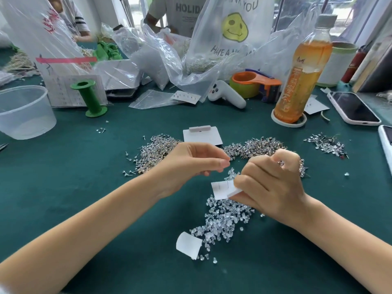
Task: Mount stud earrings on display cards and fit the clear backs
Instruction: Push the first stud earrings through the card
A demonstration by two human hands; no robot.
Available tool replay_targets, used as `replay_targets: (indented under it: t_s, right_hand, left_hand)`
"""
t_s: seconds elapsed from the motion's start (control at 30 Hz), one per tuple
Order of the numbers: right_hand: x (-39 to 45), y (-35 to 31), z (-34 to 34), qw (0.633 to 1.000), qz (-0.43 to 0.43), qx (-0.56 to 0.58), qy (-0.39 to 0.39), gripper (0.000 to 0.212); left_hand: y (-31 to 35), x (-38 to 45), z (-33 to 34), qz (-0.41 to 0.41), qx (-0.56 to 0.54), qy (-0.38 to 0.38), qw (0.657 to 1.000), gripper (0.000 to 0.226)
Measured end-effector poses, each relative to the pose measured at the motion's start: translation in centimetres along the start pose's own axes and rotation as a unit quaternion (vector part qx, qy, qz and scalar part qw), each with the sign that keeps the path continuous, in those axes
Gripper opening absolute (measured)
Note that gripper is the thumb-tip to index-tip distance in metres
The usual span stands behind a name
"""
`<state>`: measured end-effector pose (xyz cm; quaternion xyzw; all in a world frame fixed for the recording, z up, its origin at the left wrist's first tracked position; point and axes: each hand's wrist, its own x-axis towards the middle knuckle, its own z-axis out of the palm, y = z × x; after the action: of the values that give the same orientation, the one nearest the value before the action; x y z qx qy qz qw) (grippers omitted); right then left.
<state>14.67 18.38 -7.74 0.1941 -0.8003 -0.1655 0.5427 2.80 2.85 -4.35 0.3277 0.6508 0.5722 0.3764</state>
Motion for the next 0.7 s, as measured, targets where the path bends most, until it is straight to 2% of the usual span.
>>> replay_targets:
  t_s: [0.27, 0.7]
  right_hand:
    - [0.1, -0.2, 0.3, 1.000, -0.022, -0.017, -0.009, 0.031]
    - [-0.2, -0.4, 0.5, 0.999, -0.037, -0.014, -0.020, 0.032]
  left_hand:
    - [-0.6, -1.6, -0.3, 0.046, 0.024, -0.039, 0.998, 0.020]
    - [-0.4, -2.0, -0.3, 0.055, 0.090, -0.057, 0.993, 0.018]
